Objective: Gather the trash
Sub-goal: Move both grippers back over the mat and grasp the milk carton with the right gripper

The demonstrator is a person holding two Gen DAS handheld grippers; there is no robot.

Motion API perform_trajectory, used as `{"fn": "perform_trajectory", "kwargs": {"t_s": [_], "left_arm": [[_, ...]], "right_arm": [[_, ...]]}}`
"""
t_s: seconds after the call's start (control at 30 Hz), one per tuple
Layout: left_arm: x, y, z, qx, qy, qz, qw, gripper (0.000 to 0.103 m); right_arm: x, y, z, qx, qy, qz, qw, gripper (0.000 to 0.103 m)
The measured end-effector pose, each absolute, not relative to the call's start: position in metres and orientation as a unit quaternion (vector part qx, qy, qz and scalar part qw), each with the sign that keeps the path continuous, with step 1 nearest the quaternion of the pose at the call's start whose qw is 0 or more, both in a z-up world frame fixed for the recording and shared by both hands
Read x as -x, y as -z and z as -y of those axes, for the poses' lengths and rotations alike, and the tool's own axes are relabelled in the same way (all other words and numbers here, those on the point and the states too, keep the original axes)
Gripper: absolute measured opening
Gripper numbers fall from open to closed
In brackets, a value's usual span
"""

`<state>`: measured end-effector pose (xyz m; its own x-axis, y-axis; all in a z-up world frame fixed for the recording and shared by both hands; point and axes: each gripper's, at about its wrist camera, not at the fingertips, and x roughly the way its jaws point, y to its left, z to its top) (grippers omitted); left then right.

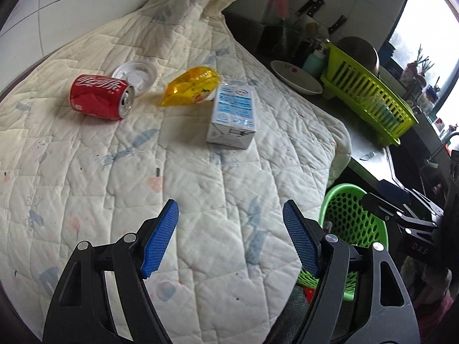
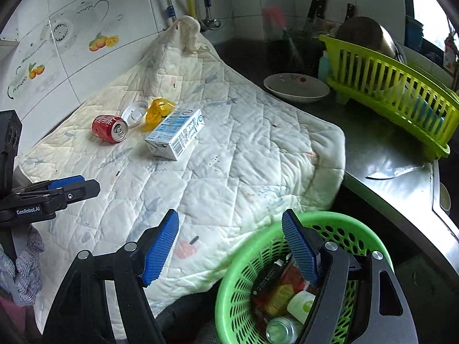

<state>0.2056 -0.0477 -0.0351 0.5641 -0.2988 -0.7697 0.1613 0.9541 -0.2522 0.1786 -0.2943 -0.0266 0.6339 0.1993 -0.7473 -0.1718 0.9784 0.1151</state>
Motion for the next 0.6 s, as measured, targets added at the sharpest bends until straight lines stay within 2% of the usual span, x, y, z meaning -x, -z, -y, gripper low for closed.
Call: {"fn": "perform_trajectory", "kwargs": {"t_s": [0.27, 0.6], "left_arm": [[-0.212, 0.042, 0.005, 0.097, 0.103, -0.445, 0.884, 0.074], [-0.224, 0.051, -0.037, 0.12, 0.08, -0.446, 0.884, 0.074]], "right_arm": [[-0.243, 0.028, 0.242, -0.034, -0.122, -0.442, 0.888, 0.08], [-0.324, 0.043, 0.195, -0.054, -0.107, -0.481, 0.868, 0.082]]}}
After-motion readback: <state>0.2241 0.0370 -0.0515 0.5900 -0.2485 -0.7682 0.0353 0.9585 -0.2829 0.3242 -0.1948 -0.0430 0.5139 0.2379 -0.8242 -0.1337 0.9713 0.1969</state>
